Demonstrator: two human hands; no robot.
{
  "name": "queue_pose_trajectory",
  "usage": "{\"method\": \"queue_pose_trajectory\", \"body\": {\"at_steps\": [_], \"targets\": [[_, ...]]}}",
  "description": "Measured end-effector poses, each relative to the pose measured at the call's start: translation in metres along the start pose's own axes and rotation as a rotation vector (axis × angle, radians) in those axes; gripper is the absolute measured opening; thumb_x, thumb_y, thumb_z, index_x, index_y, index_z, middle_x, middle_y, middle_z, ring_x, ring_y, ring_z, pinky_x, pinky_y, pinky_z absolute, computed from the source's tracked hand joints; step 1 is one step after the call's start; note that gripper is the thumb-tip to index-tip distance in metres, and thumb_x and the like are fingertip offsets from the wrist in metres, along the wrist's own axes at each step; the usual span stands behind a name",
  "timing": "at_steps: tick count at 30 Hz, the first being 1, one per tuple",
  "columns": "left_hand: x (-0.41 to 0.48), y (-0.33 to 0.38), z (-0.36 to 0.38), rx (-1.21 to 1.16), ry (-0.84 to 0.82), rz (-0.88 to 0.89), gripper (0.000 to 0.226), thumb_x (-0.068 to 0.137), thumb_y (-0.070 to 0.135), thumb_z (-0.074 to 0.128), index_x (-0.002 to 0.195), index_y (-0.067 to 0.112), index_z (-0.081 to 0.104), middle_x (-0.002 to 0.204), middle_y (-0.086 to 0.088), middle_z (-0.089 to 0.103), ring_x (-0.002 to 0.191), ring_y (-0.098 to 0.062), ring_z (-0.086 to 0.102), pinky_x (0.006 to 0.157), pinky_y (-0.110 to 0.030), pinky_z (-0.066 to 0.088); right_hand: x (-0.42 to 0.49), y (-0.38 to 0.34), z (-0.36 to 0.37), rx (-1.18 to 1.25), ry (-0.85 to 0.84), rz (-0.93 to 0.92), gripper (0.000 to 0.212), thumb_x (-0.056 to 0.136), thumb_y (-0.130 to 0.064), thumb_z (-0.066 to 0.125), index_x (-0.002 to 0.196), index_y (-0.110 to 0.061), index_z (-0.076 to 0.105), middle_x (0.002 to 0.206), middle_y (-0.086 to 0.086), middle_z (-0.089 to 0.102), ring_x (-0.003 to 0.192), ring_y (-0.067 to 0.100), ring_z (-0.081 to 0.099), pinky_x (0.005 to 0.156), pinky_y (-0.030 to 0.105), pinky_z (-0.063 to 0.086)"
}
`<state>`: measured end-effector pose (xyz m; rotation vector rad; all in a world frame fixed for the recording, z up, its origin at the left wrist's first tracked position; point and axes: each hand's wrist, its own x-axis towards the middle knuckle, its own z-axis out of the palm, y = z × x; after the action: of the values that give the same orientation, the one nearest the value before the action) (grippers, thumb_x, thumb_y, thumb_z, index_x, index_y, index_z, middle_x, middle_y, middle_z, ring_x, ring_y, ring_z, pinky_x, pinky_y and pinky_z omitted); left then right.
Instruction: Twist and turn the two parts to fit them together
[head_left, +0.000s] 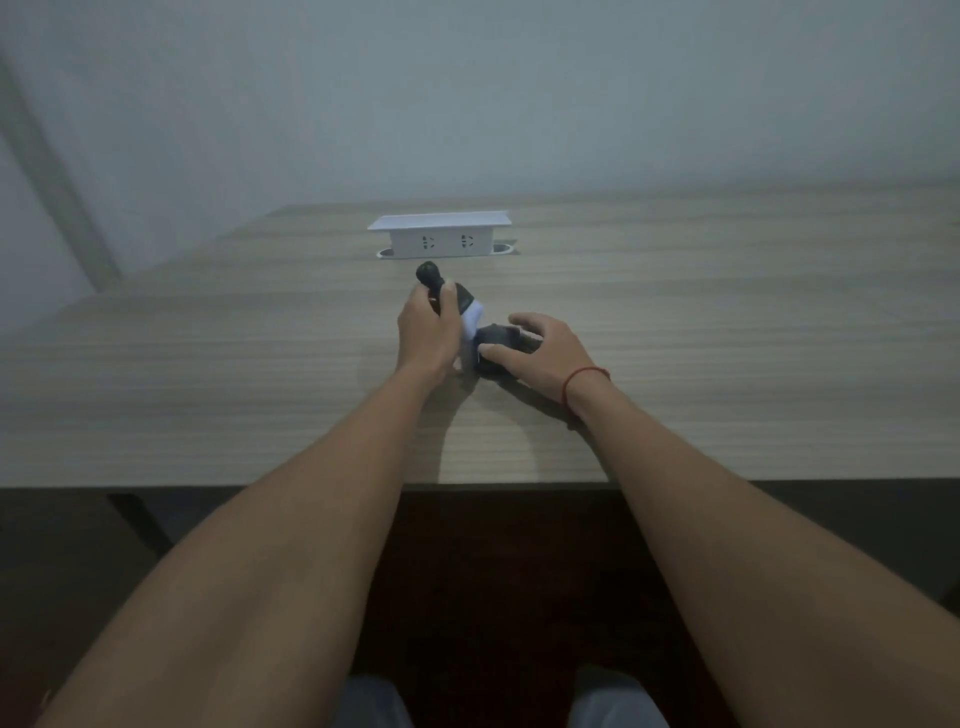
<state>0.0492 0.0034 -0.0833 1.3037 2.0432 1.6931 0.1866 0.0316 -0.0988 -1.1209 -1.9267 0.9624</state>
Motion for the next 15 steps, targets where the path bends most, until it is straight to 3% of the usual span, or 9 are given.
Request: {"method": "queue_pose_trajectory", "body": {"at_steps": [2, 5, 7, 9, 11, 15], "targets": [[0.001, 0.000, 0.000, 0.045, -0.084, 0.045, 0.035, 0.100, 0.030, 0.041, 0.114, 0.002, 0.058, 0.107, -0.012, 0.062, 0.097, -0.025, 0.057, 0.081, -0.030, 0.043, 0.000, -0.001, 0.000, -0.004, 0.008, 0.012, 0.074, 0.076, -0.036, 0.072, 0.139, -0.014, 0.042, 0.143, 0.006, 0.047, 0.128, 0.022, 0.046, 0.101, 0.033, 0.040], [0.011, 0.001, -0.004, 0.256, -0.184, 0.039, 0.037, 0.099, 0.027, 0.044, 0.117, -0.003, 0.057, 0.118, -0.023, 0.062, 0.108, -0.036, 0.058, 0.085, -0.033, 0.043, -0.003, -0.005, -0.001, -0.023, 0.024, -0.006, 0.064, 0.078, -0.030, 0.070, 0.133, -0.006, 0.048, 0.134, 0.010, 0.054, 0.119, 0.022, 0.052, 0.092, 0.029, 0.042], [0.018, 0.005, -0.008, 0.314, -0.208, 0.036, 0.037, 0.100, 0.027, 0.044, 0.118, -0.003, 0.056, 0.119, -0.023, 0.061, 0.110, -0.035, 0.057, 0.084, -0.032, 0.042, -0.005, -0.006, -0.001, -0.014, 0.038, -0.003, 0.055, 0.078, -0.028, 0.070, 0.122, -0.001, 0.054, 0.126, 0.015, 0.058, 0.113, 0.026, 0.056, 0.091, 0.033, 0.046], [0.021, 0.012, -0.009, 0.220, -0.255, 0.054, 0.033, 0.100, 0.028, 0.043, 0.113, 0.003, 0.058, 0.113, -0.019, 0.062, 0.108, -0.034, 0.058, 0.083, -0.033, 0.044, -0.005, -0.006, 0.001, -0.015, 0.049, 0.001, 0.050, 0.076, -0.029, 0.070, 0.113, 0.002, 0.058, 0.117, 0.018, 0.063, 0.109, 0.032, 0.059, 0.091, 0.041, 0.050], [0.019, 0.018, -0.008, 0.136, -0.339, 0.043, 0.033, 0.100, 0.031, 0.042, 0.115, 0.005, 0.057, 0.113, -0.016, 0.060, 0.106, -0.033, 0.059, 0.085, -0.039, 0.050, -0.004, -0.006, 0.001, -0.014, 0.044, 0.005, 0.045, 0.074, -0.033, 0.069, 0.106, -0.003, 0.062, 0.108, 0.017, 0.065, 0.102, 0.032, 0.061, 0.085, 0.043, 0.052], [0.022, 0.013, -0.005, 0.309, -0.389, 0.041, 0.039, 0.099, 0.030, 0.045, 0.127, 0.004, 0.051, 0.126, -0.018, 0.058, 0.115, -0.033, 0.056, 0.094, -0.039, 0.044, -0.003, -0.005, 0.002, -0.001, 0.028, 0.004, 0.034, 0.074, -0.034, 0.069, 0.095, -0.009, 0.062, 0.090, 0.005, 0.061, 0.085, 0.021, 0.058, 0.074, 0.033, 0.050]]}}
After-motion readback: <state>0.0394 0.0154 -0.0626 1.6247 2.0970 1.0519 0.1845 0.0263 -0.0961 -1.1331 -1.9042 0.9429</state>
